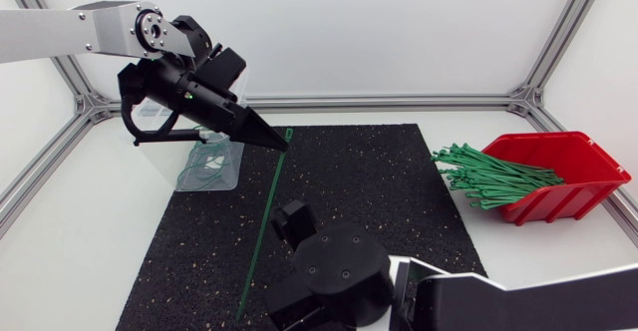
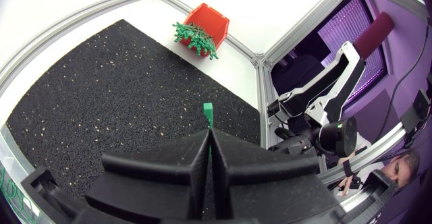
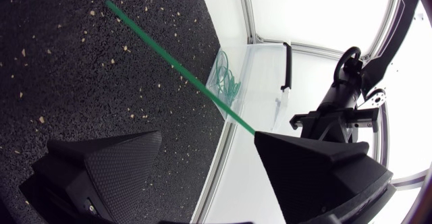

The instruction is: Take a green cable tie from the red box, thread the tail through the head to close it, then place it in the transparent bin on the left.

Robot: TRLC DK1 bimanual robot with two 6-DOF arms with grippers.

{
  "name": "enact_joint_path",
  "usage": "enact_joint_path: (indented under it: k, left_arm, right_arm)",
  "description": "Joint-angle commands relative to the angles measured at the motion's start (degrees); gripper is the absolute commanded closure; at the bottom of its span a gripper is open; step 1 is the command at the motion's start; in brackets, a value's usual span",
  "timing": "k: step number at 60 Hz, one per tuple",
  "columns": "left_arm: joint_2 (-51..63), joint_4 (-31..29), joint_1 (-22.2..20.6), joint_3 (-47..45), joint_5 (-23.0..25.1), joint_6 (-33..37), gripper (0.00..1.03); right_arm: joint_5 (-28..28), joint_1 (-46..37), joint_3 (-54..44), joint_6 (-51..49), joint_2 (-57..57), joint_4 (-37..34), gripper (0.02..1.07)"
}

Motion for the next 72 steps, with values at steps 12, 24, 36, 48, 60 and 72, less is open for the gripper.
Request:
enact_joint_path:
  k: [12,24,36,48,60,72]
  left_arm:
    - [4.57,-7.16,0.06,6.65,0.89,4.09,1.0]
    - [6.85,-8.03,-0.12,8.67,1.33,4.18,1.0]
    - [8.35,-9.18,0.06,10.43,1.68,4.62,1.0]
    - [9.14,-10.67,0.32,11.05,1.77,5.76,1.0]
    - [11.42,-12.43,0.59,13.33,1.86,7.17,1.0]
    - [12.92,-13.48,1.99,14.74,1.86,8.22,1.0]
  right_arm:
    - [-1.48,1.75,0.58,-5.09,6.61,6.87,0.07]
    - [-2.36,2.37,1.99,-6.59,11.18,10.91,0.07]
    - [-3.15,2.46,4.45,-8.26,15.13,12.93,0.14]
    - [-4.03,2.46,6.03,-8.52,17.68,13.9,0.32]
    - [-5.09,3.25,5.94,-8.43,18.3,14.96,0.68]
    - [-5.09,4.13,5.33,-7.82,18.47,15.92,0.71]
